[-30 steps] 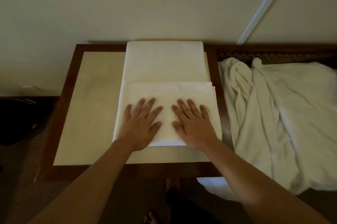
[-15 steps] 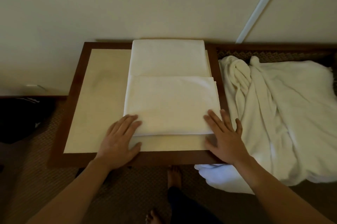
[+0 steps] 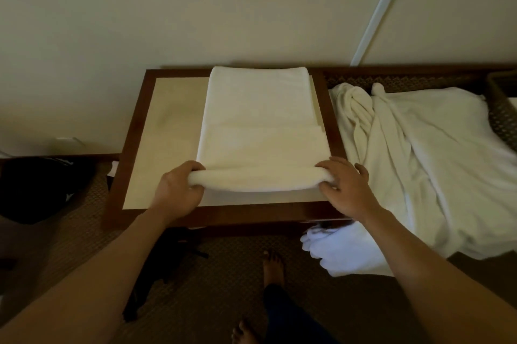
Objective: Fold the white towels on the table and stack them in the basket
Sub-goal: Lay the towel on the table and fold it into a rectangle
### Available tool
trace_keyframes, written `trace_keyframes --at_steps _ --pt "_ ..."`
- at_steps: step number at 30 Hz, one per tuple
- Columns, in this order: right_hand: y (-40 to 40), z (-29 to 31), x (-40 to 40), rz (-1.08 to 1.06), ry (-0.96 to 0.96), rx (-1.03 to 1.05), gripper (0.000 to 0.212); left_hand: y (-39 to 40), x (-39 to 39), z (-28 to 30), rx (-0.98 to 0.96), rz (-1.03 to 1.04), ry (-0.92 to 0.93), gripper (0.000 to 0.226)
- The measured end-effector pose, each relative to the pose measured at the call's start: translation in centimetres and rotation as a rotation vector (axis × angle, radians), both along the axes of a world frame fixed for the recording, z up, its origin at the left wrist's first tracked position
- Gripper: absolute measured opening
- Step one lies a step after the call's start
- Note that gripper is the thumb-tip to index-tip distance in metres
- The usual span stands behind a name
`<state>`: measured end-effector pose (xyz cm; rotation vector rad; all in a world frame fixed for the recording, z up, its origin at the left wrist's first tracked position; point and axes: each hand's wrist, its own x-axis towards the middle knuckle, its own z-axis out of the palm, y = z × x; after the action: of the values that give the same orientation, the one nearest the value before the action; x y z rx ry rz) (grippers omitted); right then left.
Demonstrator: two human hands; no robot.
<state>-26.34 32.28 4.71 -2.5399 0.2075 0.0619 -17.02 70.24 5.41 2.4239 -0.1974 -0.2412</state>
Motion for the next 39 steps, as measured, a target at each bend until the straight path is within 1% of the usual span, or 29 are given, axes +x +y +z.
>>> trace_keyframes --at_steps 3,5,7,9,11,13,18,20,22,26,28,30,33,35,37,39 --pt "0.7 1.9 -2.7 -0.113 -0.106 0.338 0.032 1.7 -2.6 1.1 -0.313 0.179 0.123 0.035" --pt "1.5 3.2 -4.1 -0.175 -0.196 0.5 0.034 2.2 -4.0 2.1 -0.511 0.245 0.149 0.033" --pt "2.1 4.3 -4.8 -0.222 -0.277 0.561 0.03 2.0 -4.9 3.4 -0.629 0.296 0.129 0.031" --pt "2.6 5.2 -4.6 -0.247 -0.342 0.573 0.026 1.5 -5.2 4.8 -0.689 0.341 0.065 0.031" --pt "2.8 6.0 -3.8 -0.272 -0.396 0.583 0.024 1.1 -4.4 5.8 -0.72 0.358 0.012 0.032" --pt "2.7 6.9 -2.5 -0.294 -0.444 0.591 0.023 0.7 -2.8 6.5 -0.72 0.353 -0.002 0.03" --pt "1.9 7.5 3.3 -0.397 -0.46 0.591 0.024 -1.4 3.9 7.1 -0.662 0.359 -0.004 0.031" --pt "1.2 6.9 6.4 -0.439 -0.46 0.567 0.023 -3.0 7.3 6.9 -0.628 0.377 -0.019 0.031" --pt "0.2 5.8 9.6 -0.483 -0.447 0.535 0.027 -4.5 10.8 6.3 -0.589 0.381 -0.02 0.033" --pt "-2.0 2.2 16.5 -0.578 -0.324 0.487 0.043 -7.3 18.0 3.3 -0.466 0.368 0.011 0.039" --pt "-2.9 0.0 19.0 -0.601 -0.218 0.473 0.045 -8.3 20.6 0.9 -0.346 0.352 0.06 0.041" --pt "-3.6 -1.6 20.4 -0.588 -0.112 0.404 0.042 -9.1 22.0 -1.6 -0.216 0.312 0.103 0.044" --pt "-4.5 -2.8 21.9 -0.492 -0.074 0.331 0.05 -10.1 23.2 -3.7 -0.136 0.318 0.067 0.047" --pt "-5.4 -3.3 22.7 -0.413 -0.029 0.229 0.048 -10.6 23.9 -4.0 -0.089 0.3 0.053 0.047" --pt "-5.9 -3.3 23.8 -0.413 0.022 0.146 0.047 -11.2 24.9 -3.7 -0.012 0.255 0.054 0.049" --pt "-5.8 -3.1 25.0 -0.431 0.023 0.109 0.05 -11.8 26.4 -3.3 0.118 0.245 0.013 0.053"
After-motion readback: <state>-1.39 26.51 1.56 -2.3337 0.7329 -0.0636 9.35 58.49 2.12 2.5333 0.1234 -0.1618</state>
